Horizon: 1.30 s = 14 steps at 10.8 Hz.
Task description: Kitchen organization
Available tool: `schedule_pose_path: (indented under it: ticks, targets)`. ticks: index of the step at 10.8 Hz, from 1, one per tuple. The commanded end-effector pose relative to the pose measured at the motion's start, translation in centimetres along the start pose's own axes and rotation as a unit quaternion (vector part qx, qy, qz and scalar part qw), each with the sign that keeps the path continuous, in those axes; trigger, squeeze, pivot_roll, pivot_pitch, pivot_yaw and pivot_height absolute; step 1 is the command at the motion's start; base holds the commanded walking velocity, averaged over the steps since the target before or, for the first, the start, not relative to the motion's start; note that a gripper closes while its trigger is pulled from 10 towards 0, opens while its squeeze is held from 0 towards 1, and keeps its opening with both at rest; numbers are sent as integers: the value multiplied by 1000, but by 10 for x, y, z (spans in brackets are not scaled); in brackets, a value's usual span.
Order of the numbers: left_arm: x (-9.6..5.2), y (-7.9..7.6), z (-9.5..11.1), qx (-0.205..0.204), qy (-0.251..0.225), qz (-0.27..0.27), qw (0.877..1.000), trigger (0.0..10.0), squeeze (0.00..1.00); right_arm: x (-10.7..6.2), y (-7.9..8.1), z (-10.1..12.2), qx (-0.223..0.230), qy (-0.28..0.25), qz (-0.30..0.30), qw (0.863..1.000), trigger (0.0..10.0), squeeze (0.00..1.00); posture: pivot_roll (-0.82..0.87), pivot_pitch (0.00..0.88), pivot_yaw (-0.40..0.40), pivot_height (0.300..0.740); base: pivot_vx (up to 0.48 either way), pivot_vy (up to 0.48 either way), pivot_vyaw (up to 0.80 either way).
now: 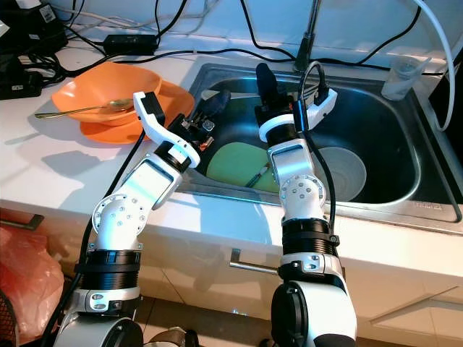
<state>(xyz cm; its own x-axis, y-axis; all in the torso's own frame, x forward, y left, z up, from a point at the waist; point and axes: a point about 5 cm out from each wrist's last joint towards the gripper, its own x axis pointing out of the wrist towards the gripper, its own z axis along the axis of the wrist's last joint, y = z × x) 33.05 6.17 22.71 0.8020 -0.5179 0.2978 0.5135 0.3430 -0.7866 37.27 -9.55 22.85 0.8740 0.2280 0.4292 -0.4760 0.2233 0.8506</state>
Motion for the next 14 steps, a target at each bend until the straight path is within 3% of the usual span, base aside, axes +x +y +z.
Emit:
schedule_pose_path:
  ticks: [1, 3, 4, 14]
  targets:
    - [8, -19, -10, -14, -2, -33, 999, 0, 0, 4, 3, -9, 2, 2, -10, 1000, 0, 0, -4, 88, -9, 740, 0, 0, 0]
    - [8, -19, -10, -14, -2, -33, 999, 0, 0, 4, 3, -10, 1, 2, -11, 1000, 0, 0, -4, 88, -9, 740, 0, 0, 0]
    - [8, -20, -11, -19, 3, -43, 999, 10000, 1000, 3, 1, -9, -2, 5, -14, 1000, 0, 0, -5, 83, -14, 740, 0, 0, 0]
    - [3, -18, -14, 1, 23, -39, 999, 10000, 1000, 2, -2, -10, -7, 6, -22, 1000, 0, 0, -4, 87, -13, 740, 0, 0, 0]
